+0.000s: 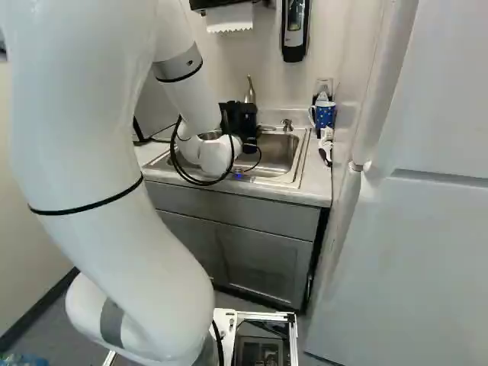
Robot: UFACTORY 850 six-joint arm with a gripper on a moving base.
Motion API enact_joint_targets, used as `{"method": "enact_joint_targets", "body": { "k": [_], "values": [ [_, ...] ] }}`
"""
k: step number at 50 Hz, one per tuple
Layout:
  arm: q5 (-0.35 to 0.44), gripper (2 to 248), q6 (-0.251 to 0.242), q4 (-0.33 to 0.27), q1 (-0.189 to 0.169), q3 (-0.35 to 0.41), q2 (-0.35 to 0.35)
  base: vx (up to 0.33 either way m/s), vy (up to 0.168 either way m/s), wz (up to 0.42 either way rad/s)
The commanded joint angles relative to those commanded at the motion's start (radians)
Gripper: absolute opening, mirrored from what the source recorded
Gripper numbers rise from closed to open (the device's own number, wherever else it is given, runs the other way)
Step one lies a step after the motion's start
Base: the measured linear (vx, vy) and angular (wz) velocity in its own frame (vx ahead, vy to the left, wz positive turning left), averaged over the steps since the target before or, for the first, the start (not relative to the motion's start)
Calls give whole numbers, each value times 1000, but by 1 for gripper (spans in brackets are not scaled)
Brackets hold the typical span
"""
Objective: Rinse the cup and place it in the tray
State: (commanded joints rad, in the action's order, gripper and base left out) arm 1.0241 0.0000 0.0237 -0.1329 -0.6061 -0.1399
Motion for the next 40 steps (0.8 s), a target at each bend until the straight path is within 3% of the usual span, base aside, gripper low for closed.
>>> {"method": "enact_joint_targets", "body": {
  "k": [40],
  "values": [
    [0, 125, 0, 0, 0, 0, 0, 0, 0, 0]
  ]
}}
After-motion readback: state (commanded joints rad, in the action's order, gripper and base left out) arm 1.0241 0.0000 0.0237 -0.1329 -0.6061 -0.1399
